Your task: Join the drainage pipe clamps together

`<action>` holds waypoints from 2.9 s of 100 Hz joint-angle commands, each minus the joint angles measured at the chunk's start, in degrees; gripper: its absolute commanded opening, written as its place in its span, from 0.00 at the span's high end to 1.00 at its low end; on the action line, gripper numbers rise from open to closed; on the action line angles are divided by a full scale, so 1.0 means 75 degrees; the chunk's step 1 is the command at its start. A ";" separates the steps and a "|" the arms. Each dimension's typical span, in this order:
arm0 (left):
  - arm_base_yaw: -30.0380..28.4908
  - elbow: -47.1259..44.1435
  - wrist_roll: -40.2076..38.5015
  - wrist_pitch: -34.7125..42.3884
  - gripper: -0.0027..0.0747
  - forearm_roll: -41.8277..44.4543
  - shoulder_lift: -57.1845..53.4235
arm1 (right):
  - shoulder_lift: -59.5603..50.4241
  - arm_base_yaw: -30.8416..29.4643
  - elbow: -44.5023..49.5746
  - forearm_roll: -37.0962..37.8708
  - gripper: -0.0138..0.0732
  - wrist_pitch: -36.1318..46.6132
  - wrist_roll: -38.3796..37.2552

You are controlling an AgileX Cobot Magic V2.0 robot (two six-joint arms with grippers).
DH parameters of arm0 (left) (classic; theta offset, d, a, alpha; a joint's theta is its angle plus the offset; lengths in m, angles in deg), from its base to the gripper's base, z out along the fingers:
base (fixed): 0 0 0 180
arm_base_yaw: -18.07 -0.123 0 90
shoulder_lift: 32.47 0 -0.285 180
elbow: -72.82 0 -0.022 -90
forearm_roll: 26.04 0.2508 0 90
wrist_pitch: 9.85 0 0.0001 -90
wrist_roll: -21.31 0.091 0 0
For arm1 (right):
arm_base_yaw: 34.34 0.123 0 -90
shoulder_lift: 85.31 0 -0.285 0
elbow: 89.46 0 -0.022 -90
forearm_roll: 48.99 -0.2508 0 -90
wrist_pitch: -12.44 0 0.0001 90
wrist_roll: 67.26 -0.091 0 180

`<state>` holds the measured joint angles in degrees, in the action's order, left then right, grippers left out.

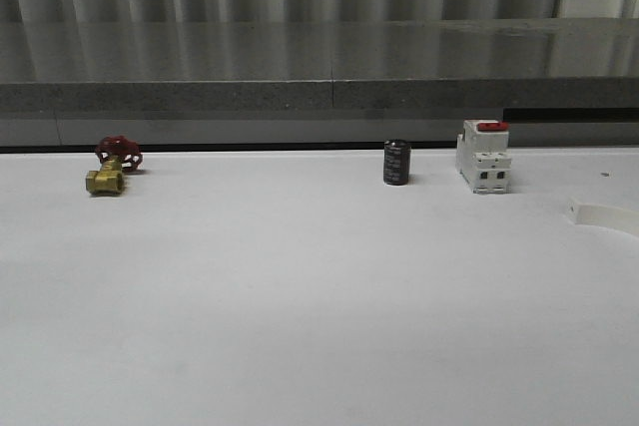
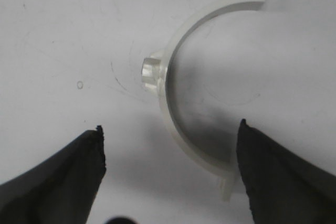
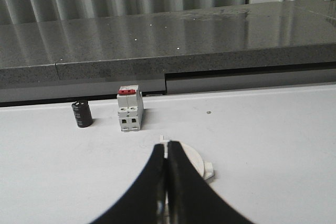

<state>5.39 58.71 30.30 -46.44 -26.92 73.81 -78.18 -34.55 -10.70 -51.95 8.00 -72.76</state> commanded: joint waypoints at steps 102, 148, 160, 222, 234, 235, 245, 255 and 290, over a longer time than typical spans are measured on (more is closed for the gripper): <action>-0.0136 0.1325 0.0338 0.0677 0.30 0.0008 0.1794 | -0.0144 -0.0058 -0.0119 0.0041 0.92 0.0658 0.0039; -0.0136 0.1327 0.0338 0.0564 0.77 -0.0086 0.1758 | -0.0144 -0.0058 -0.0119 0.0041 0.92 0.0658 0.0039; -0.0136 0.1327 0.0338 0.0437 0.99 -0.0142 0.1551 | -0.0144 -0.0058 -0.0119 0.0041 0.92 0.0658 0.0039; 0.1504 0.1327 -0.0958 -0.1587 0.99 -0.1063 -0.0260 | -0.0144 -0.0058 -0.0119 0.0041 0.92 0.0658 0.0039; 0.2358 0.1327 -0.1661 -0.1574 0.99 -0.1032 -0.0241 | -0.0144 -0.0058 -0.0119 0.0041 0.92 0.0658 0.0039; 0.2411 0.1327 -0.1689 -0.1551 0.99 -0.1032 -0.0224 | -0.0144 -0.0058 -0.0119 0.0041 0.92 0.0658 0.0039; 0.3207 0.1327 -0.2017 -0.1277 0.99 -0.1032 -0.0135 | -0.0144 -0.0058 -0.0119 0.0041 0.92 0.0658 0.0039; 0.3819 0.1358 -0.2503 -0.1144 0.99 -0.0959 0.0051 | -0.0144 -0.0058 -0.0119 0.0041 0.92 0.0658 0.0039; 0.5313 0.2344 -0.3385 -0.1159 0.99 -0.0704 0.1275 | -0.0144 -0.0058 -0.0119 0.0041 0.92 0.0658 0.0039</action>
<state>43.14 72.59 6.33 -56.59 -32.04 83.86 -78.18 -34.55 -10.70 -51.95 8.00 -72.76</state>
